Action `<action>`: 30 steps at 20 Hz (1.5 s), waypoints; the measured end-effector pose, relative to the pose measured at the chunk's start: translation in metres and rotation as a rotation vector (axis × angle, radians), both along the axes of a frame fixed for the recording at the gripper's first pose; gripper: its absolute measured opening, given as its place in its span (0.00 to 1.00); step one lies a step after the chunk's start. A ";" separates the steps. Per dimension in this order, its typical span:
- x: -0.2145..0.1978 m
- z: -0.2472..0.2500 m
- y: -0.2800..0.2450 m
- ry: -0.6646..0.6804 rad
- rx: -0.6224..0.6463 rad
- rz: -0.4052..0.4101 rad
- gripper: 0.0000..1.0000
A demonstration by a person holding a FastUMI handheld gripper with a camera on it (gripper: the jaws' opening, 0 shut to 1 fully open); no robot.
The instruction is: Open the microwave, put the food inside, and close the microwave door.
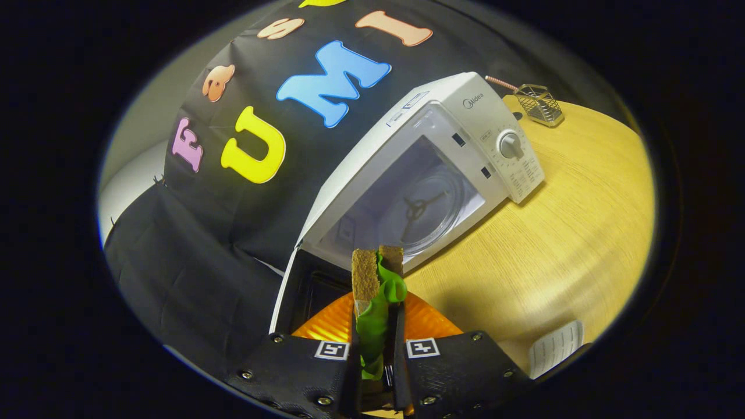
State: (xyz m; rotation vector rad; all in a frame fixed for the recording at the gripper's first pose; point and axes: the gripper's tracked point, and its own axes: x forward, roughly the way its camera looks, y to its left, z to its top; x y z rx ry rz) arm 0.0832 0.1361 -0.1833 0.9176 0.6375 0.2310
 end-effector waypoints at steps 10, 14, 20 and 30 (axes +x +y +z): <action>0.073 -0.027 0.017 -0.049 0.046 -0.163 0.21; 0.106 -0.040 0.015 -0.067 0.063 -0.223 0.21; 0.149 -0.059 0.010 -0.092 0.081 -0.320 0.21; 0.190 -0.088 0.004 -0.087 0.056 -0.416 0.21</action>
